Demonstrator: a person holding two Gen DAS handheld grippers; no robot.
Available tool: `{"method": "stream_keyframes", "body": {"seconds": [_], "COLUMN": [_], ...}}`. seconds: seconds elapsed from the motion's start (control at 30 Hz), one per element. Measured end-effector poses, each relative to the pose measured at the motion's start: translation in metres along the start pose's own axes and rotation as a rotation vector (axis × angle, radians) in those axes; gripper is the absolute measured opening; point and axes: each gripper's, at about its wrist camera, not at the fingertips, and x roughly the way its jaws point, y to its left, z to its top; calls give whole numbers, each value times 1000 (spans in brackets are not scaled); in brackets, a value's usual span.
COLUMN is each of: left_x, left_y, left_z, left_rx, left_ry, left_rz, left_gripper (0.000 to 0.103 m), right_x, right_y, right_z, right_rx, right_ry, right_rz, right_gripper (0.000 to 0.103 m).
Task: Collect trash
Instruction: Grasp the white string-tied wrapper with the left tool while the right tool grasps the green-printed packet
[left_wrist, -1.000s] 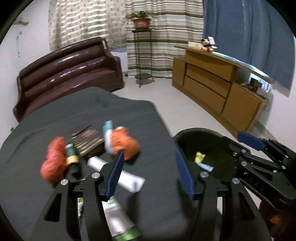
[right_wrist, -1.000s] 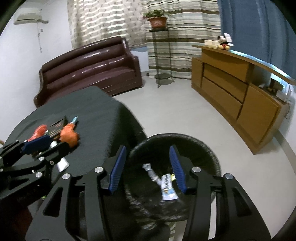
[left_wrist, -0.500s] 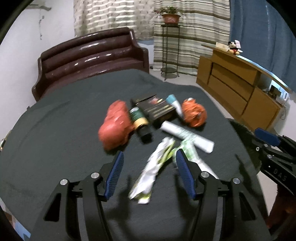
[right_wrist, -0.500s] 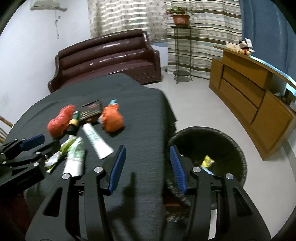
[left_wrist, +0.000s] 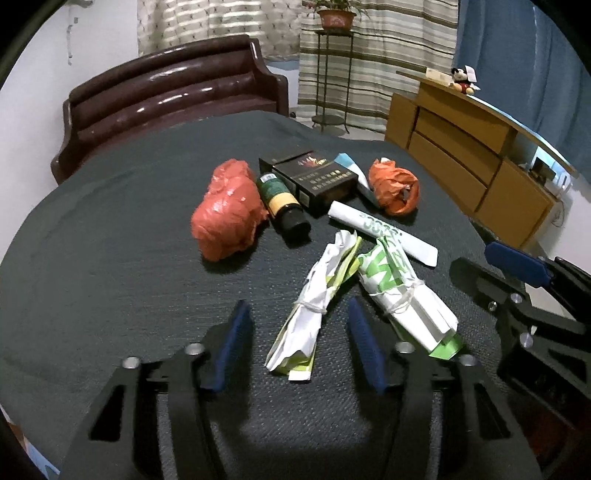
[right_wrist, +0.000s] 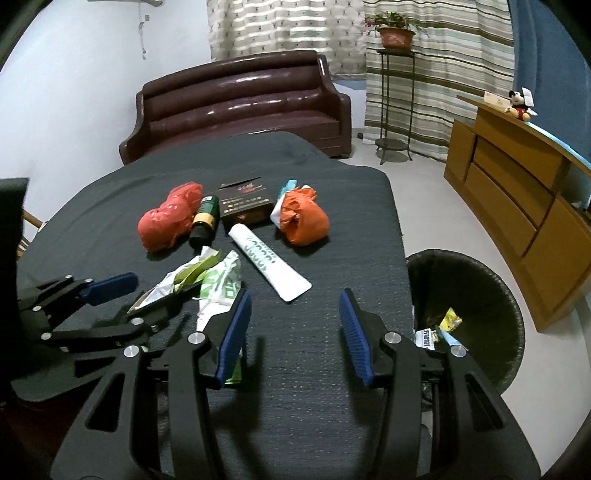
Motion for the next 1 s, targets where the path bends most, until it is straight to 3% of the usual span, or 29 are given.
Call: {"method": "stream_keyframes", "body": {"seconds": [0.17,0.23,0.47,1.0], "left_x": [3,2,-6,-36], "left_y": [1,1,8,47], "left_z": [-4,-5,-11,-16], "left_rx": [20,30,3,-97], "left_ry": [11,8,-5,-70], "left_rz": [-10,-12,-27,34], "left_gripper": [24,19,19,19], "right_x": [1,2,3,9], "right_y": [2,3,12,36], "right_z": [-1,-1,-1,0], "right_rx": [-4,-5,-20,-54], "right_ry": [7,11,14,25], "right_rz": [4,7,28,52], "right_gripper": [48,48,48,48]}}
